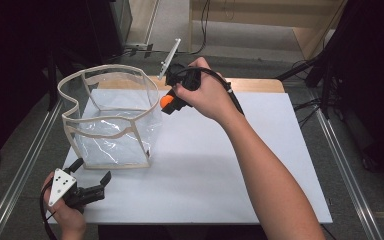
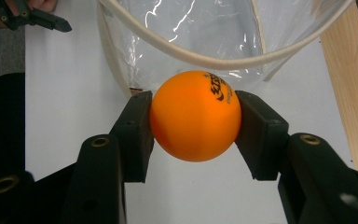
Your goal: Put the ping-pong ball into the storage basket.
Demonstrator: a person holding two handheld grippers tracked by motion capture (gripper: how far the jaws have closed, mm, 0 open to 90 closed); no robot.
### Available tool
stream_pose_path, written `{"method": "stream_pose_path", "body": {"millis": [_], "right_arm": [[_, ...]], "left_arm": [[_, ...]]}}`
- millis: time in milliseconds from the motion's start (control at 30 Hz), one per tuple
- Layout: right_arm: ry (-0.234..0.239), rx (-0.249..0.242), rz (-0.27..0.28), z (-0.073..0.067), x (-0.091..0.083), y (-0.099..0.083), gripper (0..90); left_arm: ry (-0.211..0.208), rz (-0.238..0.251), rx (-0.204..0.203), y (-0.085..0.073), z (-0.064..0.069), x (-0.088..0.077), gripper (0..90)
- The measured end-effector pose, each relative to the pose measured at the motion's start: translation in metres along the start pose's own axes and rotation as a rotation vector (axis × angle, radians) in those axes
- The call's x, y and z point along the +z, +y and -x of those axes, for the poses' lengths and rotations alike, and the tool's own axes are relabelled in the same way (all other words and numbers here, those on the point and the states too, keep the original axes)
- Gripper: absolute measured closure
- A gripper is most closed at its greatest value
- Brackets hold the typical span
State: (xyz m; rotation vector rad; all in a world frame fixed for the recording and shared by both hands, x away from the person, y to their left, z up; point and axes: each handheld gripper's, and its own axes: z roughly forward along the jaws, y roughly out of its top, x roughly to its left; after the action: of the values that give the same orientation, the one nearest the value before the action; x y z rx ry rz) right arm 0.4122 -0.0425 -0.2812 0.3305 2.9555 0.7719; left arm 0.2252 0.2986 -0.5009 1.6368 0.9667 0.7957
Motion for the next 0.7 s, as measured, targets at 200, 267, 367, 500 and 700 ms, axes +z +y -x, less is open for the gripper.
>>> {"method": "stream_pose_path", "body": {"millis": [200,267,367,500,700], "right_arm": [[0.004,-0.004,0.007,0.000,-0.001,0.004,47.8],[0.004,-0.006,0.010,0.001,-0.003,0.006,47.8],[0.000,-0.006,0.012,0.001,-0.005,0.009,47.8],[0.000,-0.014,0.018,0.000,-0.008,0.013,47.8],[-0.004,-0.023,0.019,0.000,-0.010,0.019,47.8]], "left_arm": [[0.000,0.000,-0.001,0.000,0.000,0.000,0.0],[0.000,0.002,-0.003,0.000,0.000,0.000,0.0],[0.000,0.005,-0.004,0.000,0.000,0.000,0.0],[0.000,0.004,-0.002,0.000,0.000,0.000,0.0],[0.000,0.006,-0.003,0.000,0.000,0.000,0.0]]}}
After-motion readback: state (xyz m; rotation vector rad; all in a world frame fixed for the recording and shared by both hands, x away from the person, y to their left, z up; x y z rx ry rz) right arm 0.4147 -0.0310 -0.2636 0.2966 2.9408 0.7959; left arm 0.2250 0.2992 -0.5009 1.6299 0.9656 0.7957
